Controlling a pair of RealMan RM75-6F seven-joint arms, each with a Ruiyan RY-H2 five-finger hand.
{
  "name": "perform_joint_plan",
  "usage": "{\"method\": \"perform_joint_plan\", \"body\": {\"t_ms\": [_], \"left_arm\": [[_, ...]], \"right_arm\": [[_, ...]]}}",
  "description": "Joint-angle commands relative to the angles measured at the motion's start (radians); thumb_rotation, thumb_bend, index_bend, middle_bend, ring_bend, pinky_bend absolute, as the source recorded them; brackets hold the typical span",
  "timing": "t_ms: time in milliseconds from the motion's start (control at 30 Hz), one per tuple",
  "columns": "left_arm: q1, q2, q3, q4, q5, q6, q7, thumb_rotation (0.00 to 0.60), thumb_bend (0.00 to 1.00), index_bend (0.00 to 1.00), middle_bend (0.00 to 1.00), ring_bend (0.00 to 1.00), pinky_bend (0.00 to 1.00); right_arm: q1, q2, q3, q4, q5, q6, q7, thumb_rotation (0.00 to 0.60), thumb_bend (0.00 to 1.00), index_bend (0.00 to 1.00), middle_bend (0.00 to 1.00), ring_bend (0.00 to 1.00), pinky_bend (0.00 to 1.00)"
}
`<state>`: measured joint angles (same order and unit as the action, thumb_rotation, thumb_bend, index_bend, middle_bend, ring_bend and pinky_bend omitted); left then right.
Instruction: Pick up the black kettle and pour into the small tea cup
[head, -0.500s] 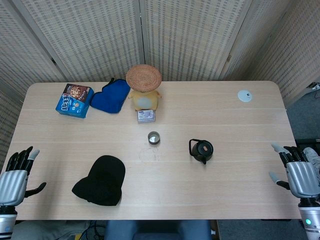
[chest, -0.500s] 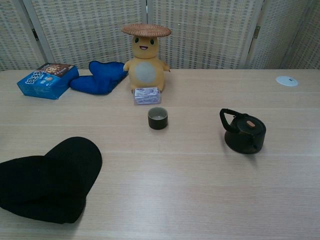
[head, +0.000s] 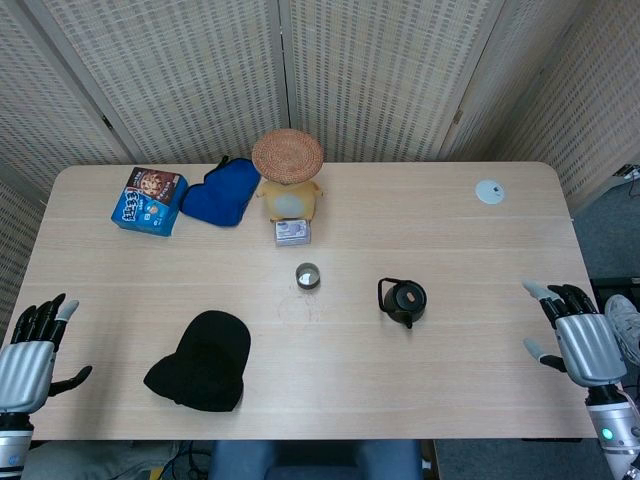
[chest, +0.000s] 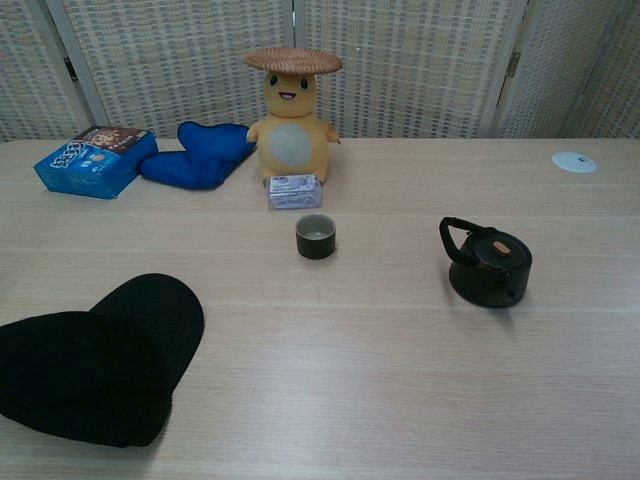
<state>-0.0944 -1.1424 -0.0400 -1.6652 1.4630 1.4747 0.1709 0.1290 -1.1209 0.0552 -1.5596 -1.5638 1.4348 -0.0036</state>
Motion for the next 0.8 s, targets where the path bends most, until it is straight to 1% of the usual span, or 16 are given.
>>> {"method": "perform_joint_plan", "body": {"t_ms": [33, 200, 500, 633, 800], "left_arm": [[-0.002, 0.003, 0.002, -0.004, 0.006, -0.002, 0.002, 0.600, 0.18, 0.07, 0.00, 0.03, 0.00], [0.002, 0.009, 0.001, -0.014, 0.011, 0.008, 0.003, 0.600, 0.18, 0.07, 0.00, 0.04, 0.00], [0.006, 0.012, 0.005, -0.021, 0.009, 0.007, 0.009, 0.600, 0.18, 0.07, 0.00, 0.04, 0.00], [0.002, 0.009, 0.005, -0.021, 0.011, 0.003, 0.012, 0.600, 0.18, 0.07, 0.00, 0.04, 0.00], [0.001, 0.010, 0.005, -0.020, 0.010, -0.001, 0.012, 0.600, 0.18, 0.07, 0.00, 0.04, 0.00]], "right_arm": [[0.032, 0.005, 0.003, -0.008, -0.015, -0.039, -0.001, 0.600, 0.18, 0.17, 0.28, 0.18, 0.17], [0.092, 0.001, 0.011, -0.019, -0.023, -0.115, -0.031, 0.600, 0.14, 0.16, 0.28, 0.18, 0.17], [0.191, -0.039, 0.030, -0.013, 0.007, -0.247, -0.058, 0.600, 0.08, 0.16, 0.24, 0.17, 0.17], [0.239, -0.077, 0.038, 0.015, 0.019, -0.302, -0.067, 0.600, 0.07, 0.16, 0.20, 0.11, 0.17], [0.289, -0.125, 0.041, 0.068, 0.031, -0.359, -0.089, 0.600, 0.06, 0.08, 0.13, 0.04, 0.12]]}}
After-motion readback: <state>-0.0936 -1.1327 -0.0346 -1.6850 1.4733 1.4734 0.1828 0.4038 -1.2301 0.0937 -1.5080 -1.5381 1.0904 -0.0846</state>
